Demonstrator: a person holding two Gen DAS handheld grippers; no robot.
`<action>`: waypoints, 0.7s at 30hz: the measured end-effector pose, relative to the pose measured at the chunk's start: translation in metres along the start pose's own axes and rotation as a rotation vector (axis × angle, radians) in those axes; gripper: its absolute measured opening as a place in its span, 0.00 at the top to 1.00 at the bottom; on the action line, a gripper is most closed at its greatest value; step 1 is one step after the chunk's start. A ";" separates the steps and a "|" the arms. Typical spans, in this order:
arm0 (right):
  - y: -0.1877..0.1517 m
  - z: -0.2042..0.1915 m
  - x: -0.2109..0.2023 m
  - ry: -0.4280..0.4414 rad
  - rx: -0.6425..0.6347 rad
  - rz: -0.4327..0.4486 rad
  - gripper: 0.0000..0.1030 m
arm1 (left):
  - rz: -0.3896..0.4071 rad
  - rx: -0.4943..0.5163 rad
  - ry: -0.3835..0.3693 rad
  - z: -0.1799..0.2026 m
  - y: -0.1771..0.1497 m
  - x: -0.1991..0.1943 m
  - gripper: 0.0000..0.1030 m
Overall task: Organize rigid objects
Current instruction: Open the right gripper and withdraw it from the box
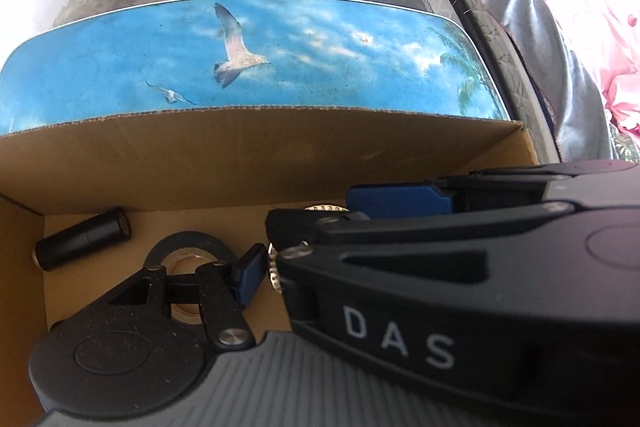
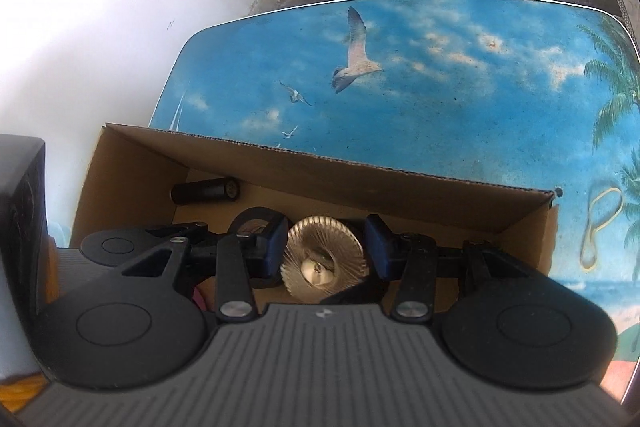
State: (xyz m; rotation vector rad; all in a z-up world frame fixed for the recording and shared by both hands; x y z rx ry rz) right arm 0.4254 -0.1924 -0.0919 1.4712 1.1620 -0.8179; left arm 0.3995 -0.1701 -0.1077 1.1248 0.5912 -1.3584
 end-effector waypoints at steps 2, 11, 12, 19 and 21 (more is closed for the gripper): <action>0.000 0.000 -0.001 0.000 0.002 0.005 0.59 | 0.010 0.000 -0.001 0.001 0.000 -0.004 0.42; -0.008 -0.008 -0.062 0.007 0.009 0.175 0.59 | 0.098 0.044 -0.037 0.021 -0.008 -0.048 0.34; -0.012 -0.009 -0.077 0.011 0.013 0.208 0.59 | 0.113 0.052 -0.043 0.025 -0.010 -0.057 0.34; -0.063 -0.008 -0.179 0.082 0.065 0.438 0.58 | 0.220 0.175 -0.072 0.054 -0.048 -0.126 0.32; -0.087 -0.007 -0.209 0.131 0.091 0.504 0.58 | 0.252 0.227 -0.078 0.062 -0.066 -0.147 0.30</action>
Point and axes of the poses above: each gripper's, at about its wrist camera, not at the fingertips, and x roughly the way its jaws point, z to its right, y to its top, the point moved 8 cm from there along x, roughly the way its jaws point, and after that the axes turned 11 degrees about -y, right-handed, at the moved point
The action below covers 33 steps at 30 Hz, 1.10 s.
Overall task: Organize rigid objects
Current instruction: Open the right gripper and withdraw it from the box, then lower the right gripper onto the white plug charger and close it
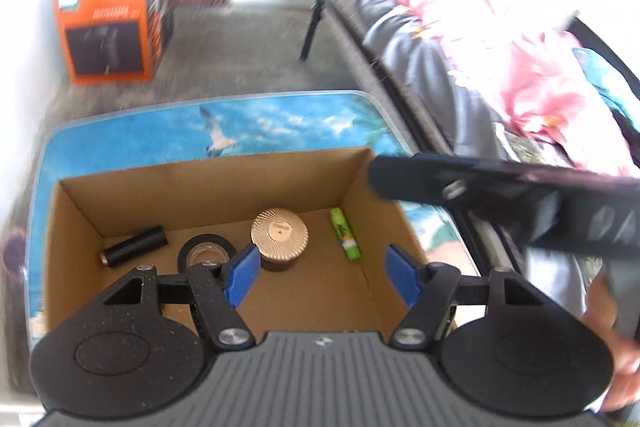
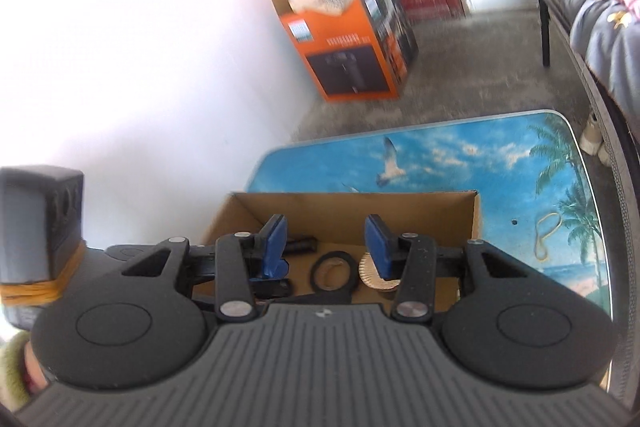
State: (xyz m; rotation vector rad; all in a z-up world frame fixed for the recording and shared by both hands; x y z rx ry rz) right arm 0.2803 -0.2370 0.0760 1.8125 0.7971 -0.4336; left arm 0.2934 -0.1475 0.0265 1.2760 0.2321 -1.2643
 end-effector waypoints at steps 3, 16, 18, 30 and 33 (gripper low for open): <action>-0.023 -0.004 -0.046 0.058 0.038 0.069 0.57 | 0.062 0.047 -0.034 0.015 -0.022 -0.035 0.27; -0.186 -0.038 -0.024 0.140 0.143 -0.114 0.56 | 0.126 0.096 0.079 0.001 -0.178 -0.069 0.16; -0.200 -0.044 -0.005 0.127 0.155 -0.159 0.56 | 0.121 0.095 0.109 -0.005 -0.190 -0.058 0.16; -0.223 -0.067 0.076 0.075 0.150 -0.294 0.63 | 0.106 0.144 0.283 -0.044 -0.231 -0.011 0.45; -0.224 -0.071 0.088 0.070 0.143 -0.313 0.65 | 0.102 0.121 0.313 -0.053 -0.234 -0.006 0.50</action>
Point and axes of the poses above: each gripper's, at about its wrist camera, not at the fingertips, and x roughly the way its jaws point, z to its right, y to its top, the point moved 8 cm from there along x, roughly the way its jaws point, and after that the axes turned 11 degrees about -y, right-handed, at the moved point
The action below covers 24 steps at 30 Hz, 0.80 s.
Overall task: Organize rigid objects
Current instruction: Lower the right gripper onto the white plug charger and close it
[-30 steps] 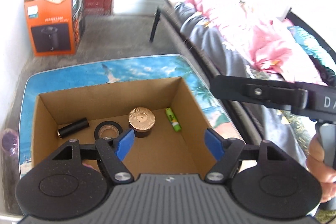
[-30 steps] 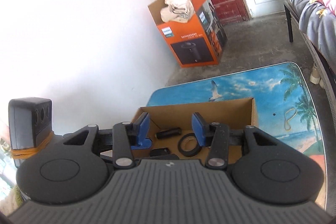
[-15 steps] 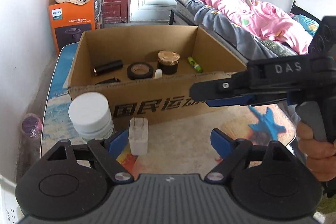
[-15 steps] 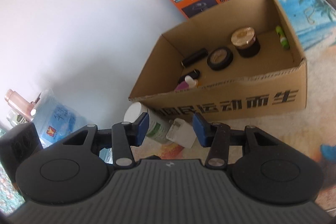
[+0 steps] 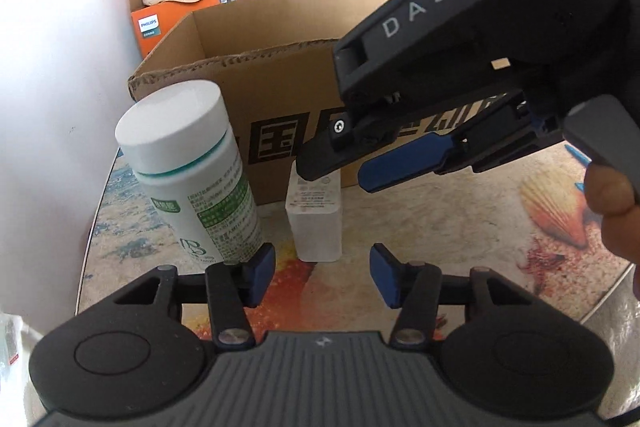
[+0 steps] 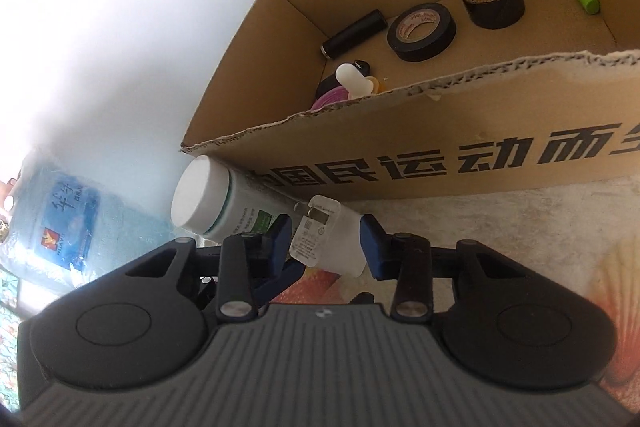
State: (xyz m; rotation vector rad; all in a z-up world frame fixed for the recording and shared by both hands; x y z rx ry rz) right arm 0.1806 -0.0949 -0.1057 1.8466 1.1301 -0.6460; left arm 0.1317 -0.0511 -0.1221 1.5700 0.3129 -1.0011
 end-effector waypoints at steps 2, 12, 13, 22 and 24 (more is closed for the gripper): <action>0.001 -0.002 0.006 -0.006 -0.002 -0.007 0.65 | -0.010 -0.013 0.010 -0.003 -0.002 0.005 0.57; -0.003 -0.001 0.010 -0.006 0.033 -0.020 0.68 | 0.001 -0.011 -0.004 -0.004 0.007 0.009 0.72; -0.004 0.000 0.009 -0.004 0.039 -0.022 0.68 | 0.000 -0.009 -0.009 -0.003 0.007 0.008 0.72; -0.020 0.024 -0.011 -0.024 0.101 -0.010 0.68 | -0.011 0.085 -0.093 0.031 -0.003 -0.001 0.75; -0.026 0.032 -0.019 -0.031 0.123 -0.005 0.68 | -0.016 0.110 -0.121 0.042 -0.006 -0.004 0.75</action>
Point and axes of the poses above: each gripper's, at about its wrist camera, not at the fingertips, and x roughly the way its jaws point, z to its right, y to its top, the point moved 8 cm from there along x, roughly the way its jaws point, and after that the axes turned 11 degrees about -y, right-handed, at the moved point
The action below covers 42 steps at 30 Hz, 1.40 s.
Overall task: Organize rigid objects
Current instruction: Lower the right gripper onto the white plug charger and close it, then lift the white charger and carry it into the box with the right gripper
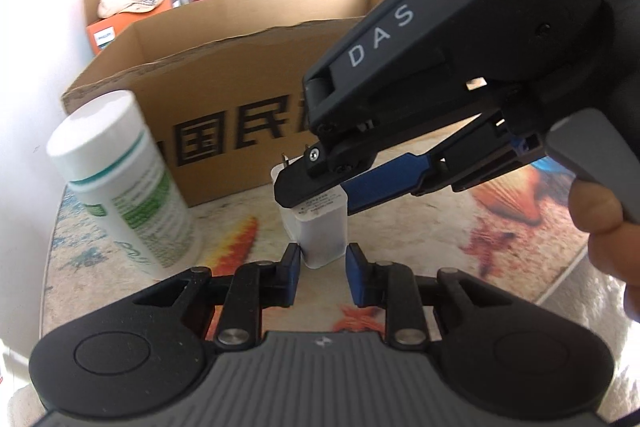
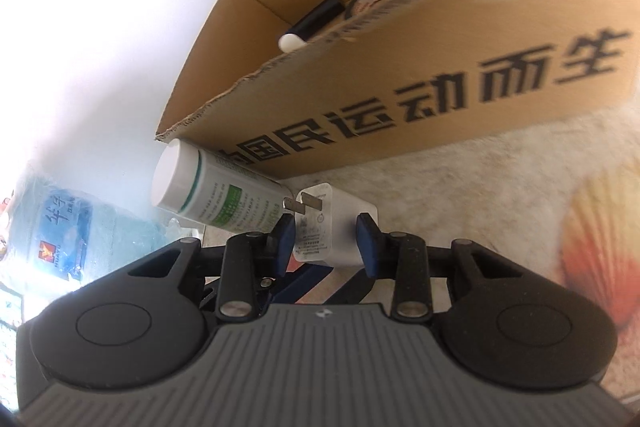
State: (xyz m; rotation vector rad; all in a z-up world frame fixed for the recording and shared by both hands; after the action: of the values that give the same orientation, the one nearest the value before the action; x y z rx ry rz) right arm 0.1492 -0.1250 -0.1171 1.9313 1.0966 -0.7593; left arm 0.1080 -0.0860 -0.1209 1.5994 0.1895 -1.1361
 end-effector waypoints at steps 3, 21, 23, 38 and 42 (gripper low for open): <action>-0.007 0.012 -0.011 -0.011 0.035 0.007 0.68 | -0.007 0.030 -0.045 0.014 0.000 0.001 0.75; -0.011 0.025 -0.027 -0.043 0.033 0.035 0.67 | -0.011 0.135 -0.052 0.049 0.010 0.003 0.67; -0.009 0.024 -0.026 -0.046 0.026 0.039 0.66 | -0.013 0.129 -0.050 0.053 0.013 0.010 0.67; -0.007 0.032 -0.019 0.012 0.104 0.034 0.62 | -0.002 0.107 -0.038 0.040 0.021 0.008 0.70; -0.006 0.030 -0.029 0.019 0.104 0.056 0.62 | 0.021 0.120 -0.037 0.041 0.025 -0.001 0.70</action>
State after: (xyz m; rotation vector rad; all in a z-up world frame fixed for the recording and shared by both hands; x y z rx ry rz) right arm 0.1272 -0.1605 -0.1116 2.0517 1.0280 -0.7817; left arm 0.1003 -0.1291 -0.1007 1.6801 0.0813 -1.1785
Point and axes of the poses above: each gripper's, at about its wrist camera, not at the fingertips, and x roughly the way its jaws point, z to its right, y to its top, the point moved 8 cm from there along x, roughly the way its jaws point, and after that the axes turned 11 degrees about -y, right-handed, at the moved point
